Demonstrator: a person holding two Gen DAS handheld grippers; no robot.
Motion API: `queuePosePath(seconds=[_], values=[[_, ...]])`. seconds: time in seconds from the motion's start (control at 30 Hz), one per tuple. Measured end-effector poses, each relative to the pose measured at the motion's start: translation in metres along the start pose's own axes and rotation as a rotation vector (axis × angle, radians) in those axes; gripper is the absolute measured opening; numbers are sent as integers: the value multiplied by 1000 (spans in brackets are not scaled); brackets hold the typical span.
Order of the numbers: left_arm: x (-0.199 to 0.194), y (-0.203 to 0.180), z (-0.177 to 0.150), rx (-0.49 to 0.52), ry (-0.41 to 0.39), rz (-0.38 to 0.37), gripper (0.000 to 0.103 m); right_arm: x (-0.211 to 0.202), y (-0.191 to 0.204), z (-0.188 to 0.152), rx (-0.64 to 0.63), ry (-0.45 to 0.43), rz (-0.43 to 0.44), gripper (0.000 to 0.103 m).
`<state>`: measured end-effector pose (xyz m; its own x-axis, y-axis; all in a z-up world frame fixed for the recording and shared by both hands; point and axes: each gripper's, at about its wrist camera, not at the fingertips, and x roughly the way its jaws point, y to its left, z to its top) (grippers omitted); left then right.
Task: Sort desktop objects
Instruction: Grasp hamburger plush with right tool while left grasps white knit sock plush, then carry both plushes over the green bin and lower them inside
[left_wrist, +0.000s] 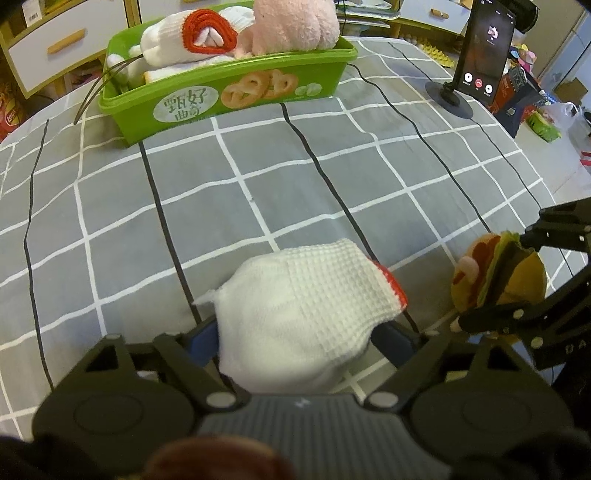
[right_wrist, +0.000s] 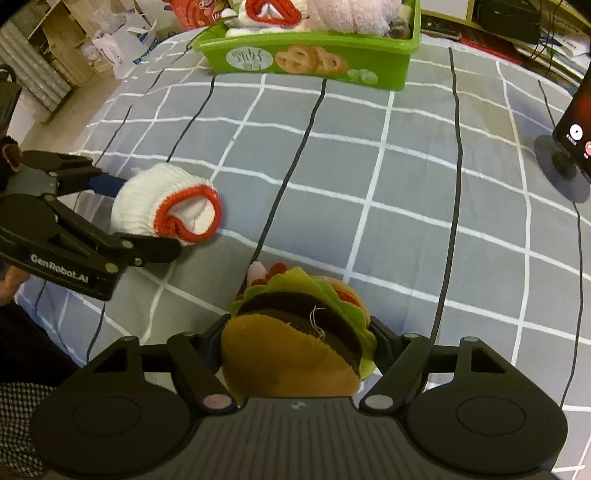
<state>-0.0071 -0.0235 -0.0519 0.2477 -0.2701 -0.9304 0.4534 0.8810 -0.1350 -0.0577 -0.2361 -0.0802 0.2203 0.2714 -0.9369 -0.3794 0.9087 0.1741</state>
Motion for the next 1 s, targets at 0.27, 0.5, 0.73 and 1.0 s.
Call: queuePosePath(seconds=[0.27, 0.5, 0.73, 1.0], values=[[-6, 6, 3, -31, -20, -7, 85, -11, -11, 13, 63, -64, 15, 75], [-18, 16, 10, -87, -59, -15, 85, -23, -15, 32, 103, -117, 29, 75], [-35, 29, 24, -138, -123, -14, 85, -37, -13, 55, 146, -179, 65, 75], [-47, 62, 41, -261, -180, 36, 85, -39, -15, 77, 226, -210, 109, 75]])
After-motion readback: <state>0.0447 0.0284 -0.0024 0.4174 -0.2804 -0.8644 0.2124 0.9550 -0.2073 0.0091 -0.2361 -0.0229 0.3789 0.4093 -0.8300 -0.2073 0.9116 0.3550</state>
